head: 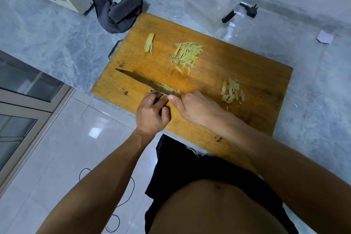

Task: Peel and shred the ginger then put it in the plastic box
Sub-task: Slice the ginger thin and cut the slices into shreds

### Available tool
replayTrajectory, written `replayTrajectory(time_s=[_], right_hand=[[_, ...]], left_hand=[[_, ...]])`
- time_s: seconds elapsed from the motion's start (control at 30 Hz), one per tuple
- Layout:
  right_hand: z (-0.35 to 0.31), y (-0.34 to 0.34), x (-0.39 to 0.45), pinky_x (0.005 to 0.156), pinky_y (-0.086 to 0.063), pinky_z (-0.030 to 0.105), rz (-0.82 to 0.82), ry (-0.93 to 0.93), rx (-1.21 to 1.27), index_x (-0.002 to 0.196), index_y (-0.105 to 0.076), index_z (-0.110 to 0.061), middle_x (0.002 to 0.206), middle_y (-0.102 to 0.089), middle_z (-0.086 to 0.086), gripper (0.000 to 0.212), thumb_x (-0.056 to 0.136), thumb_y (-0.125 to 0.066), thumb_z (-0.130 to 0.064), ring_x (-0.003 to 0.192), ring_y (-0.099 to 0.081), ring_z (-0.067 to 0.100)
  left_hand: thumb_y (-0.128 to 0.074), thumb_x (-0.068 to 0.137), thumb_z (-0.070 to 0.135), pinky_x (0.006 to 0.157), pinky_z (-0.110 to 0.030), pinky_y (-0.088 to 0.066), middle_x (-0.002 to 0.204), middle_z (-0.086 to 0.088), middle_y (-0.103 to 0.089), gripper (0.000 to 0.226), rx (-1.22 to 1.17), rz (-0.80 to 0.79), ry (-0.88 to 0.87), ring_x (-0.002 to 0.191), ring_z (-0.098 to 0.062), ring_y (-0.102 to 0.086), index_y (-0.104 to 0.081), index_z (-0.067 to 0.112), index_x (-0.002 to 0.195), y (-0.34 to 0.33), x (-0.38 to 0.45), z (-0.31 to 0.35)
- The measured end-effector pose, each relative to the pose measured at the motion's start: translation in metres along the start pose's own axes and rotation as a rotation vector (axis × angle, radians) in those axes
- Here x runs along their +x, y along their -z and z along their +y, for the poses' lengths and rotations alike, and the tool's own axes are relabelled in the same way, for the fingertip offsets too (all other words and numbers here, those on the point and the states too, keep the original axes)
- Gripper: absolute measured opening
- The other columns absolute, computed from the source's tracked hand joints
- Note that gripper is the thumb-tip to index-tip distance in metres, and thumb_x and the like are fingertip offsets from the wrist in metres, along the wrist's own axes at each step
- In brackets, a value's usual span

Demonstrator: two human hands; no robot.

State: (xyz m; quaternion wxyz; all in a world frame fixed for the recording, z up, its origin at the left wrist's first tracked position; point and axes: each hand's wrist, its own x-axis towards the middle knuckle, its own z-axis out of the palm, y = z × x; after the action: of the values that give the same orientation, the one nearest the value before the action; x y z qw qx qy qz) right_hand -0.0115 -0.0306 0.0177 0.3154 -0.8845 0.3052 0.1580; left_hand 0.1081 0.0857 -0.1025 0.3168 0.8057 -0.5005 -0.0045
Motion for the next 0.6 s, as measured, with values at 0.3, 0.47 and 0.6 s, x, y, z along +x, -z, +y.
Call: replayTrajectory(time_s=[0.3, 0.47, 0.6], right_hand=[[0.0019, 0.0037, -0.0033, 0.047, -0.029, 0.031, -0.005, -0.001, 0.015, 0.069, -0.051, -0.011, 0.07, -0.05, 0.008, 0.065, 0.104, -0.022, -0.057, 0.058, -0.049, 0.025], [0.0013, 0.0025, -0.0025, 0.05, -0.033, 0.033, -0.002, 0.009, -0.006, 0.073, -0.055, -0.008, 0.069, -0.048, 0.008, 0.066, 0.104, -0.022, -0.057, 0.062, -0.05, 0.029], [0.0, 0.0024, -0.0035, 0.049, -0.031, 0.032, -0.005, 0.017, -0.005, 0.066, -0.047, -0.015, 0.071, -0.048, 0.008, 0.062, 0.104, -0.022, -0.058, 0.059, -0.048, 0.025]], left_hand=[[-0.048, 0.083, 0.011, 0.078, -0.05, -0.055, 0.093, -0.017, -0.063, 0.034, -0.027, 0.03, -0.029, 0.096, -0.028, -0.055, -0.076, 0.005, 0.101, -0.0021, -0.0008, -0.0021], [-0.048, 0.082, 0.01, 0.077, -0.045, -0.054, 0.088, -0.016, -0.061, 0.033, -0.02, 0.044, -0.032, 0.09, -0.026, -0.053, -0.076, 0.004, 0.096, 0.0014, 0.0007, 0.0028], [-0.05, 0.081, 0.009, 0.071, -0.037, -0.05, 0.085, -0.015, -0.06, 0.029, 0.001, 0.051, -0.037, 0.084, -0.026, -0.052, -0.076, 0.004, 0.092, 0.002, 0.0006, 0.0007]])
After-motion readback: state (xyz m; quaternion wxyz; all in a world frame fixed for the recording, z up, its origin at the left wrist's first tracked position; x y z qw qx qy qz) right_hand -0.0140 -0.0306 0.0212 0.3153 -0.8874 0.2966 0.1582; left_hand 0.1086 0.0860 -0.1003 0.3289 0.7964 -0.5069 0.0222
